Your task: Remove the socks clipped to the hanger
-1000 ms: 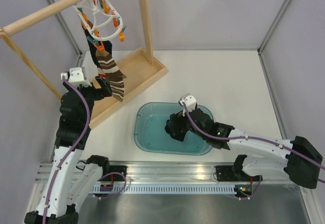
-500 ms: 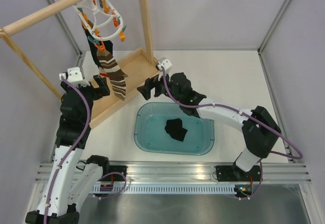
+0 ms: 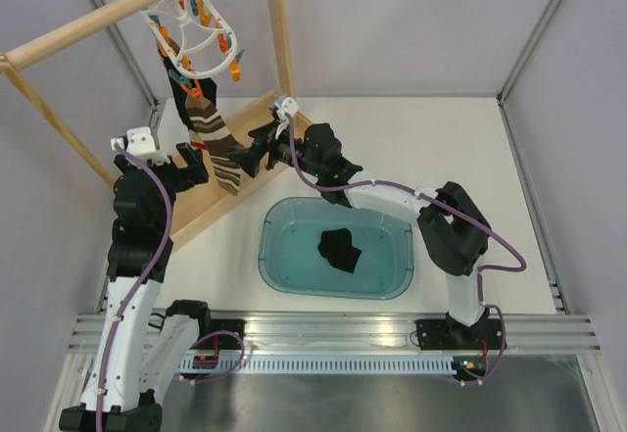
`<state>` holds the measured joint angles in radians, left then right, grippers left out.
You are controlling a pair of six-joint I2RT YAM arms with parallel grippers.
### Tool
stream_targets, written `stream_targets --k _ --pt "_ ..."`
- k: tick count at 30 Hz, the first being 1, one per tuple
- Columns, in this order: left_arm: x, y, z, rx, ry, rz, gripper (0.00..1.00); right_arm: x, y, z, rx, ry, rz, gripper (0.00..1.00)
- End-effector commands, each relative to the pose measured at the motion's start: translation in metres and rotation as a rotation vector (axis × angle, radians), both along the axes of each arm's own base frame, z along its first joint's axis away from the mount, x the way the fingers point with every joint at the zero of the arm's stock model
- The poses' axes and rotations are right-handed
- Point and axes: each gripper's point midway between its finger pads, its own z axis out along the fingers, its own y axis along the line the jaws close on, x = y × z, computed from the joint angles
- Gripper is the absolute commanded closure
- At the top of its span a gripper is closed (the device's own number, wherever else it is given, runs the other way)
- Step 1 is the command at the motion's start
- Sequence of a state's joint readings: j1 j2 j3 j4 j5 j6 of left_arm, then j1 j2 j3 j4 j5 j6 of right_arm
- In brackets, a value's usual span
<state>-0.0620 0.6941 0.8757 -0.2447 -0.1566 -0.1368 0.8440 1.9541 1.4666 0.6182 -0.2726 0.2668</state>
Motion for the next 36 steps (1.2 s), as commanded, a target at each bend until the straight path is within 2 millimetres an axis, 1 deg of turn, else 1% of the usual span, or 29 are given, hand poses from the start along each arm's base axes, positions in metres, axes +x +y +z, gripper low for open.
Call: stream_targets --k 1,3,4,8,9,10,11,13,15,16,18,19,21,22,24,27,28,29,30,32,33,34,36 --pt "0.001 -0.002 0.007 -0.01 -0.022 -0.013 0.0 -0.007 0.012 0.032 0.1 -0.064 0.085 0.06" --pt "0.003 -0.003 0.006 -0.013 -0.015 -0.019 0.0 -0.009 0.014 0.036 0.109 -0.075 0.099 0.07" --pt "0.003 -0.003 0.006 -0.015 -0.015 -0.02 0.0 -0.01 0.016 0.034 0.108 -0.077 0.106 0.08" --pt "0.003 -0.003 0.006 -0.016 -0.015 -0.022 0.0 -0.02 0.024 0.039 0.112 -0.101 0.152 0.09" --pt "0.003 -0.004 0.006 -0.016 -0.017 -0.025 0.0 -0.019 0.026 0.039 0.108 -0.104 0.154 0.09" --pt "0.003 -0.003 0.006 -0.016 -0.014 -0.023 0.0 -0.021 0.03 0.034 0.097 -0.102 0.162 0.09" --pt "0.004 -0.004 0.005 -0.016 -0.012 -0.025 0.0 -0.021 0.033 0.037 0.095 -0.112 0.166 0.09" --pt "0.004 -0.004 0.005 -0.018 -0.012 -0.026 0.0 -0.022 0.038 0.033 0.09 -0.109 0.181 0.1" --pt "0.003 -0.004 0.006 -0.018 -0.014 -0.025 0.0 -0.022 0.042 0.035 0.092 -0.11 0.191 0.12" --pt "0.003 -0.004 0.006 -0.019 -0.015 -0.026 0.0 -0.024 0.045 0.03 0.087 -0.107 0.201 0.14" --pt "0.003 -0.005 0.008 -0.02 -0.02 -0.031 0.0 -0.023 0.047 0.031 0.083 -0.11 0.203 0.17" --pt "0.003 -0.005 0.006 -0.02 -0.015 -0.031 0.0 -0.022 0.05 0.025 0.07 -0.105 0.202 0.18" --pt "0.003 -0.005 0.007 -0.02 -0.018 -0.031 0.0 -0.021 0.054 0.023 0.049 -0.106 0.204 0.22" --pt "0.003 -0.006 0.007 -0.02 -0.017 -0.034 0.0 -0.021 0.056 0.019 0.04 -0.104 0.205 0.31" --pt "0.002 -0.006 0.007 -0.02 -0.018 -0.034 0.0 -0.021 0.059 0.016 0.027 -0.107 0.202 0.43" --pt "0.002 -0.005 0.007 -0.021 -0.018 -0.032 0.0 -0.021 0.063 0.01 0.015 -0.1 0.202 0.5" --pt "0.002 -0.006 0.008 -0.02 -0.02 -0.034 0.0 -0.019 0.064 0.007 0.01 -0.099 0.2 0.57" --pt "0.002 -0.005 0.008 -0.02 -0.02 -0.032 0.0 -0.018 0.064 0.006 0.008 -0.097 0.194 0.61" --pt "0.002 -0.006 0.008 -0.02 -0.02 -0.034 0.0 -0.017 0.065 0.006 0.008 -0.098 0.19 0.71" --pt "0.002 -0.006 0.008 -0.022 -0.02 -0.035 0.0 -0.015 0.066 0.003 0.002 -0.093 0.184 0.84" --pt "0.002 -0.006 0.008 -0.022 -0.02 -0.038 0.0 -0.012 0.065 0.003 0.002 -0.093 0.171 0.95" --pt "0.002 -0.007 0.008 -0.022 -0.02 -0.041 0.0 -0.012 0.066 0.003 0.002 -0.094 0.167 0.98" --pt "0.002 -0.011 0.009 -0.021 -0.025 -0.068 0.0 -0.009 0.065 0.005 0.001 -0.098 0.154 0.99"
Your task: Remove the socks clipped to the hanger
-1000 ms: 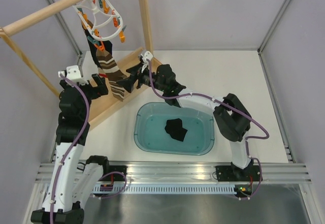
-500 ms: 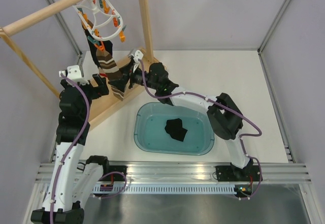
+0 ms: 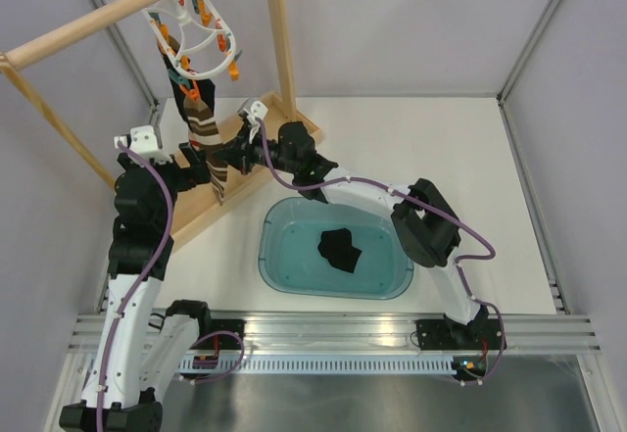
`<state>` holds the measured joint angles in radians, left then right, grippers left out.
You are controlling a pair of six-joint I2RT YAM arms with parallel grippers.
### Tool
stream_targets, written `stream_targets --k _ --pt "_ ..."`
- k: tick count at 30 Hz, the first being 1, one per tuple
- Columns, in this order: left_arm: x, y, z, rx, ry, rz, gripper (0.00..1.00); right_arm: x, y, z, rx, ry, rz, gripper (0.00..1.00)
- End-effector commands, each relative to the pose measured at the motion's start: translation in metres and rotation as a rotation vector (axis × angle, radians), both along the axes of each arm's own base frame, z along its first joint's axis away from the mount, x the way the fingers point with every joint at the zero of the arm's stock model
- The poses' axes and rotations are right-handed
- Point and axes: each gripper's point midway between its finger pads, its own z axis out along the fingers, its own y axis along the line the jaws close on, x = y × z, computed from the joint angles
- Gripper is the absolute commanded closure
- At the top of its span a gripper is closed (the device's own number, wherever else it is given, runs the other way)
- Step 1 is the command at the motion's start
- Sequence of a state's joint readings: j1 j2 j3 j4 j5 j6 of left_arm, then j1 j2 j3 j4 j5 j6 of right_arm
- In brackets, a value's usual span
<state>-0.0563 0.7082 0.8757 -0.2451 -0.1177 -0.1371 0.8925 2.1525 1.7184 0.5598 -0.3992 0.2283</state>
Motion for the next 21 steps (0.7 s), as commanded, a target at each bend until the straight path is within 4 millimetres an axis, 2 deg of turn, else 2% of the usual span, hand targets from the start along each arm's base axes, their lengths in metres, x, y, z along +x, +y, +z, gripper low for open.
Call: stream_targets --k 1,3,10,12,14,19,20,21 --pt "-0.002 -0.01 0.014 -0.019 -0.041 -0.057 0.0 0.005 0.004 0.02 0.03 -0.048 -0.015 0.99" --pt "-0.001 -0.013 0.015 -0.018 -0.047 -0.073 0.0 0.005 0.004 0.021 0.025 -0.046 -0.02 0.99" --pt "0.0 -0.029 0.025 -0.03 -0.081 -0.163 0.0 0.001 -0.016 0.046 0.008 -0.047 -0.072 0.99" --pt "0.0 -0.036 0.032 -0.04 -0.096 -0.202 0.0 -0.001 -0.023 0.059 0.011 -0.058 -0.084 0.99" --pt "0.0 -0.043 0.044 -0.058 -0.118 -0.237 0.0 -0.002 -0.027 0.059 -0.011 -0.056 -0.098 0.99" --pt "0.018 -0.052 0.061 -0.108 -0.108 -0.271 0.0 -0.006 -0.034 0.07 -0.018 -0.059 -0.103 0.99" --pt "0.02 -0.051 0.074 -0.112 -0.13 -0.266 0.0 -0.007 -0.035 0.072 -0.015 -0.06 -0.103 0.99" --pt "0.023 -0.051 0.079 -0.118 -0.135 -0.26 0.0 -0.009 -0.035 0.074 -0.014 -0.061 -0.098 0.99"
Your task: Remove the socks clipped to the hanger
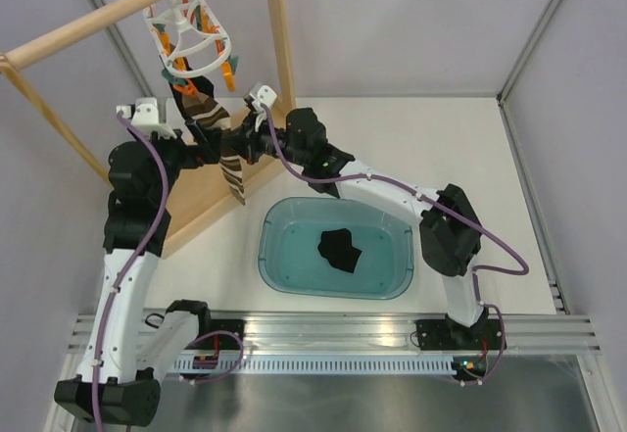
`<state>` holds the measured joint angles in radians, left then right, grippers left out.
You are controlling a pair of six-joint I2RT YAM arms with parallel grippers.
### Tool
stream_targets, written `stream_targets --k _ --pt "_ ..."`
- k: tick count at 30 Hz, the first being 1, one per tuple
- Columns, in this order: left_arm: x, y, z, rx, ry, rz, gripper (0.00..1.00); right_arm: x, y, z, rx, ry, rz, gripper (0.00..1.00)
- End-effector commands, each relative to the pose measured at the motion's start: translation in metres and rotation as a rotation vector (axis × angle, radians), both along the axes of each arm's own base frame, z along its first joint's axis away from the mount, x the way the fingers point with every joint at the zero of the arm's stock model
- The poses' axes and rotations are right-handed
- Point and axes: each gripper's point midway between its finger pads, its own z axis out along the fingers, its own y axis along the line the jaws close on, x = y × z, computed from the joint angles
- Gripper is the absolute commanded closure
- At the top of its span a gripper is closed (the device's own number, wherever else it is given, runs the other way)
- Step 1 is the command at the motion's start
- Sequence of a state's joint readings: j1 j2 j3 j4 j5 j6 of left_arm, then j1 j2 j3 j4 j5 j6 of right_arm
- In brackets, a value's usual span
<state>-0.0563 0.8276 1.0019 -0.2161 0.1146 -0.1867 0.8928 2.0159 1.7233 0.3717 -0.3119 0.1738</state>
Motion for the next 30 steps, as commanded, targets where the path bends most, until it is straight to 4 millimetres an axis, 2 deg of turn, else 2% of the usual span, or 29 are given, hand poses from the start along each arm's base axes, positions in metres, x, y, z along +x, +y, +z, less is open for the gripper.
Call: stream_targets --k 1,2,5,11,24,30 --pt "0.011 -0.007 0.046 -0.07 -0.086 -0.024 0.0 -0.009 -0.009 0.034 0.034 -0.049 -0.005 0.99" --pt "0.013 -0.006 0.06 -0.073 -0.109 -0.022 0.0 -0.009 -0.009 0.035 0.033 -0.05 -0.006 0.99" --pt "0.024 -0.007 0.076 -0.084 -0.122 -0.023 0.0 -0.012 -0.005 0.036 0.032 -0.051 0.002 0.99" --pt "0.038 -0.002 0.091 -0.101 -0.135 0.017 0.0 -0.019 0.003 0.036 0.019 -0.061 0.013 0.99" --pt "0.044 -0.002 0.099 -0.114 -0.151 0.033 0.0 -0.048 0.024 0.031 -0.041 -0.106 0.032 0.99" --pt "0.05 -0.005 0.1 -0.097 -0.15 0.037 0.0 -0.054 0.028 0.033 -0.042 -0.112 0.044 0.99"
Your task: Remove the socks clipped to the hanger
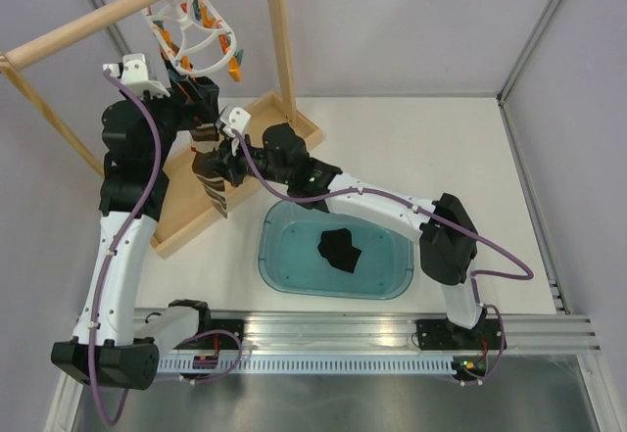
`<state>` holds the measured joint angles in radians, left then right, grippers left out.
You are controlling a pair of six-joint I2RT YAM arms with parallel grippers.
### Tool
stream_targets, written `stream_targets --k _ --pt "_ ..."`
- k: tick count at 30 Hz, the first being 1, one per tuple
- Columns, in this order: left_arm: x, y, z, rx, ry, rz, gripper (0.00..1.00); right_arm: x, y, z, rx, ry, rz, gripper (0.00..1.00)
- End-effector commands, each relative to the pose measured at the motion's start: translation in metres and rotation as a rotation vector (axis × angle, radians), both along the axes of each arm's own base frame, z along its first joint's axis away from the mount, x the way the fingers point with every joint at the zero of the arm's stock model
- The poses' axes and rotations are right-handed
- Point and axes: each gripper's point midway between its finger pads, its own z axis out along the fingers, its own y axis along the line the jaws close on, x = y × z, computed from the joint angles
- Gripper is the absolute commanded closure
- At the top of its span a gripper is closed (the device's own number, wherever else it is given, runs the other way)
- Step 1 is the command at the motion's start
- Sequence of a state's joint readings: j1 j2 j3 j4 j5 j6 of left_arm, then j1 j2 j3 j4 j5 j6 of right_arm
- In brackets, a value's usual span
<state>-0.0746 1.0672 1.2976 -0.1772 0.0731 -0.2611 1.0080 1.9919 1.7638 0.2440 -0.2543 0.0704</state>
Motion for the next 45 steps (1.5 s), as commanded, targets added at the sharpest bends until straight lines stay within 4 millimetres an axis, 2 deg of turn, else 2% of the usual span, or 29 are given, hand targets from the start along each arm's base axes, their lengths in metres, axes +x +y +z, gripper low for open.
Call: stream_targets --k 1,5,8,9,14,15,18,23,27,33,35,37,38,39,41,42,44,45 --pt "0.002 0.001 0.029 -0.016 -0.073 0.021 0.0 -0.003 0.002 0.029 0.042 -0.052 -0.002 0.99" --pt "0.008 -0.002 0.031 0.01 -0.072 0.033 0.03 -0.005 0.004 0.03 0.045 -0.053 0.002 0.99" --pt "0.012 -0.002 0.029 0.031 -0.066 0.05 0.1 -0.006 0.006 0.03 0.046 -0.052 0.007 0.99" --pt "0.013 -0.002 0.029 0.035 -0.064 0.056 0.19 -0.006 0.007 0.03 0.046 -0.052 0.008 0.99" --pt "0.013 -0.002 0.028 0.055 -0.064 0.067 0.39 -0.007 0.007 0.028 0.043 -0.052 0.011 0.99" --pt "0.013 -0.001 0.028 0.06 -0.065 0.071 0.46 -0.007 0.008 0.026 0.04 -0.05 0.013 0.99" --pt "0.012 -0.001 0.028 0.063 -0.065 0.071 0.58 -0.008 0.009 0.025 0.039 -0.05 0.018 0.99" --pt "0.012 -0.003 0.029 0.066 -0.068 0.065 0.71 -0.008 0.009 0.022 0.034 -0.045 0.019 0.99" --pt "0.013 -0.005 0.029 0.07 -0.069 0.06 0.87 -0.007 0.009 0.021 0.033 -0.043 0.019 0.99" --pt "0.012 -0.006 0.029 0.077 -0.07 0.059 0.97 -0.009 0.01 0.021 0.033 -0.041 0.024 0.99" --pt "0.011 -0.006 0.03 0.078 -0.073 0.062 0.98 -0.01 0.007 0.021 0.033 -0.038 0.023 0.99" --pt "0.009 -0.006 0.032 0.075 -0.079 0.061 0.98 -0.013 0.004 0.011 0.024 -0.028 0.018 0.99" --pt "0.008 -0.006 0.033 0.076 -0.081 0.061 0.98 -0.015 0.001 0.014 0.031 -0.03 0.017 0.99" --pt "0.008 -0.006 0.034 0.076 -0.082 0.061 0.98 -0.013 -0.002 0.004 0.018 -0.021 0.003 0.99" --pt "0.008 -0.005 0.034 0.076 -0.084 0.062 0.98 -0.015 -0.008 0.006 0.019 -0.023 -0.008 0.99" --pt "0.007 -0.005 0.034 0.075 -0.083 0.064 0.98 -0.015 -0.01 -0.004 0.002 -0.012 -0.018 0.99" --pt "0.007 -0.004 0.034 0.077 -0.083 0.069 0.98 -0.015 -0.017 -0.003 0.003 -0.013 -0.032 0.99" --pt "0.006 -0.004 0.033 0.076 -0.083 0.07 0.98 -0.016 -0.02 -0.011 -0.009 -0.007 -0.037 0.99"
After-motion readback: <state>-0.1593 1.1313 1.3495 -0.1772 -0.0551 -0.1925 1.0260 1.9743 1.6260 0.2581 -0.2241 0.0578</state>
